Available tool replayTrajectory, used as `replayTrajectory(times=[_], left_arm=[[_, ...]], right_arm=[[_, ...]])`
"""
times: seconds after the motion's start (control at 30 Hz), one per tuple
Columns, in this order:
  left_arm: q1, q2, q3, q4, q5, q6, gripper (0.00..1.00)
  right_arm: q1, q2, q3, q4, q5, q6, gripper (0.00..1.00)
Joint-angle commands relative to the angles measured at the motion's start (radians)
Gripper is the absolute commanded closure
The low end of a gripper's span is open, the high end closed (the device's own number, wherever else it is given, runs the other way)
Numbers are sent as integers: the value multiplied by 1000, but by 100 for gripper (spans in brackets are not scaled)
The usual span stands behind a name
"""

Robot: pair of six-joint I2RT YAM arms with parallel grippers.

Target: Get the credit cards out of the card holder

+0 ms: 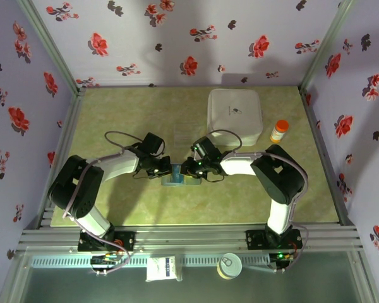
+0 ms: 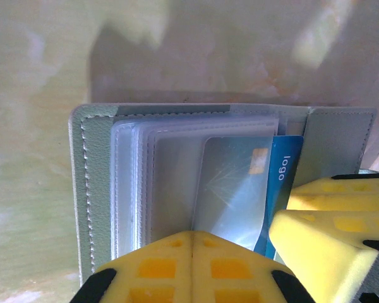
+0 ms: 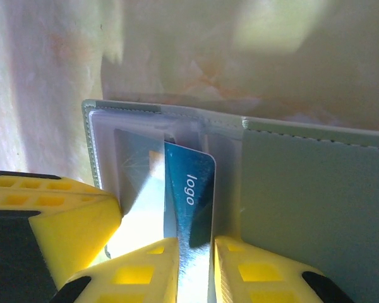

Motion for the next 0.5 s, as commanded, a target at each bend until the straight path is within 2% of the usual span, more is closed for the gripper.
replayTrajectory(times=[0.0, 0.47], left_arm=[[-5, 20, -17, -37, -19, 16, 95], [-5, 19, -17, -38, -20, 14, 96]], right_arm=[[-8, 15, -12, 29, -26, 18, 78], [-15, 15, -45, 115, -53, 52, 85]])
